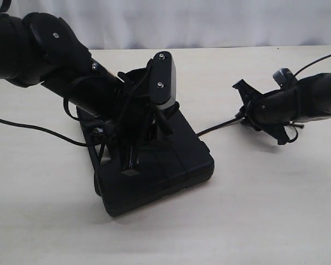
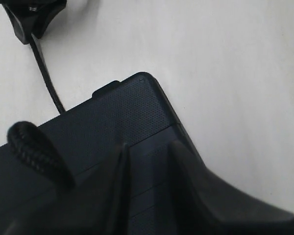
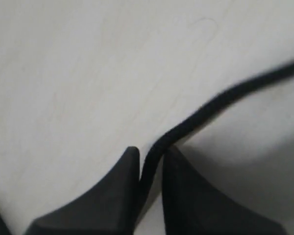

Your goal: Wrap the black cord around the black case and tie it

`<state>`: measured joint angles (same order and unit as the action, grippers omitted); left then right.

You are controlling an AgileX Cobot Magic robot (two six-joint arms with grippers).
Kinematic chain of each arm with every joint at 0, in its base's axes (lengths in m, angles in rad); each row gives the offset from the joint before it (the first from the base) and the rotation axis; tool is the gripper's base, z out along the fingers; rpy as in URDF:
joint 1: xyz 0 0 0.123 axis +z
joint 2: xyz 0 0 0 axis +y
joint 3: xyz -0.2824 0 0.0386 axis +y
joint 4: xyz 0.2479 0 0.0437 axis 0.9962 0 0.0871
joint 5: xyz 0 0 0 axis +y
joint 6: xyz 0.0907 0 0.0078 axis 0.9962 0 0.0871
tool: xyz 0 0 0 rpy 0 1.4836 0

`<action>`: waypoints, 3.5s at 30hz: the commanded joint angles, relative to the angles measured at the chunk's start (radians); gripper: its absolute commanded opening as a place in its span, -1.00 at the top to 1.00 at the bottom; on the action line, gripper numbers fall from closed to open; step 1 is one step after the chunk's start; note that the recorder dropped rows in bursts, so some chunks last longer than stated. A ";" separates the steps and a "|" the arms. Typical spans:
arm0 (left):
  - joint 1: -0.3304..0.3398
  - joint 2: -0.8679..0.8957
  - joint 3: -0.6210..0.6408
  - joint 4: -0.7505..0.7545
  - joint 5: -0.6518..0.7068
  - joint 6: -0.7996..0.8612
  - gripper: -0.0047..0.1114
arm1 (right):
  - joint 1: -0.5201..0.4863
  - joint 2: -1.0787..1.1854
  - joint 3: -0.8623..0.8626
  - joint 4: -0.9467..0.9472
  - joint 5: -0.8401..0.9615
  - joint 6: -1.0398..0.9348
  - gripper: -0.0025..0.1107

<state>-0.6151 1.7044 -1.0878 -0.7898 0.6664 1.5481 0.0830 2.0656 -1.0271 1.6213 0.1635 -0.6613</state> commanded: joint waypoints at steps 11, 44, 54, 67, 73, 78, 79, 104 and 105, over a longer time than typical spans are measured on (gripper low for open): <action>-0.003 0.001 -0.003 -0.015 0.007 -0.007 0.48 | 0.001 0.049 -0.087 -0.014 0.126 -0.566 0.89; -0.001 0.001 -0.003 0.029 -0.218 -0.061 0.48 | 0.377 -0.210 0.184 -0.725 -0.715 -1.241 0.89; -0.001 -0.001 -0.003 0.001 -0.299 -0.095 0.48 | 0.479 -0.193 0.302 -1.039 -1.052 -1.104 0.89; 0.004 -0.095 -0.003 0.117 -0.225 -0.165 0.48 | 0.477 -0.178 0.321 -0.994 -1.060 -1.138 0.89; 0.042 -0.105 -0.003 0.153 -0.176 -0.268 0.44 | 0.477 -0.178 0.330 -1.005 -1.064 -1.141 0.89; 0.080 -0.105 -0.003 0.220 -0.055 -0.274 0.22 | 0.475 -0.178 0.334 -0.931 -1.064 -1.193 0.89; 0.080 -0.105 -0.003 0.217 -0.050 -0.274 0.19 | 0.472 -0.178 0.339 -0.918 -1.067 -1.214 0.89; 0.080 0.000 -0.003 0.150 -0.208 -0.213 0.16 | 0.632 -0.210 0.482 -0.704 -1.061 -1.313 0.89; 0.080 0.000 -0.003 0.150 -0.203 -0.219 0.16 | 0.639 -0.210 0.482 -0.694 -1.065 -1.313 0.89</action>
<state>-0.5366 1.7040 -1.0878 -0.6291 0.4669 1.3581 0.7017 1.8622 -0.5504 0.8924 -0.8918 -1.9751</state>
